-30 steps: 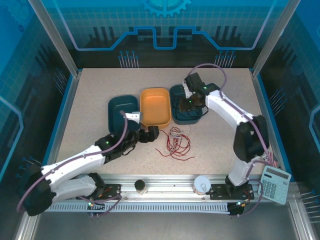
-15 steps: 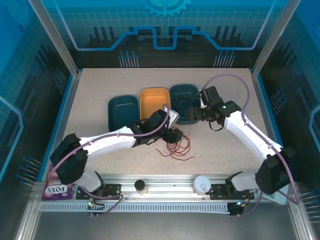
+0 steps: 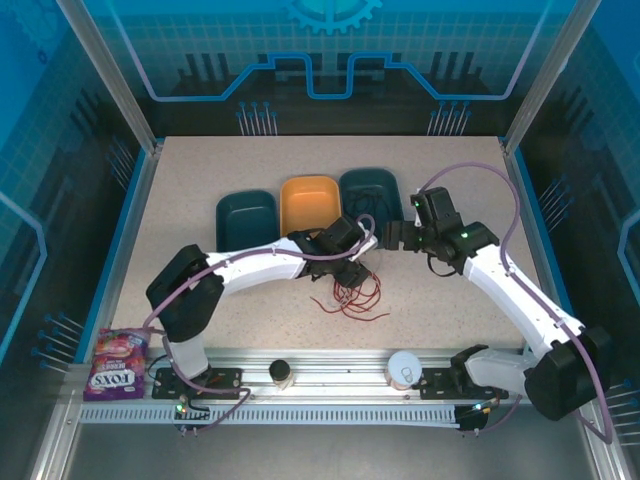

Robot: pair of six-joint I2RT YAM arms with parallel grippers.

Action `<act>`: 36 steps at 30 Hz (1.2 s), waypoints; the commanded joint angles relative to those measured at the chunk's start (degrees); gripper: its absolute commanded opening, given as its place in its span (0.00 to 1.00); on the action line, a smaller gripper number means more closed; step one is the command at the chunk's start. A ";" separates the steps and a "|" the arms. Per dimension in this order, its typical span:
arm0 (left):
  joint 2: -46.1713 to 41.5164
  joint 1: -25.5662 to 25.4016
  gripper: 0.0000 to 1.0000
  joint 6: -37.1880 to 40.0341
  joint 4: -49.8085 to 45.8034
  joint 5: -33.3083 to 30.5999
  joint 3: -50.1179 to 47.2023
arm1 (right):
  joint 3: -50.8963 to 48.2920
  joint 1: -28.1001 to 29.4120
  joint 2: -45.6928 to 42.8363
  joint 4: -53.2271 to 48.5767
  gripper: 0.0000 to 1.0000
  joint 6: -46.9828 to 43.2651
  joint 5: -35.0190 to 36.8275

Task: Untangle the cables

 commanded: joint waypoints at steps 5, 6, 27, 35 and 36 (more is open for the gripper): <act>4.29 -0.39 0.59 1.91 -1.74 -2.12 4.24 | -1.19 -1.16 -1.54 2.49 1.00 1.36 1.31; 4.83 -0.43 0.52 1.93 -1.74 -2.06 4.74 | -1.28 -1.25 -1.62 2.73 1.00 1.40 1.31; -18.93 -4.47 0.00 -6.74 -2.44 -1.71 -3.48 | -6.35 -1.78 -5.00 14.24 1.00 -1.45 -13.20; -27.35 -4.47 0.00 -7.68 -1.24 -2.32 -6.80 | -8.94 -1.78 -5.85 19.00 1.00 -2.08 -23.85; -27.80 -4.47 0.00 -7.85 -1.20 -2.32 -6.87 | -9.60 -1.76 -5.86 19.91 1.00 -1.98 -25.97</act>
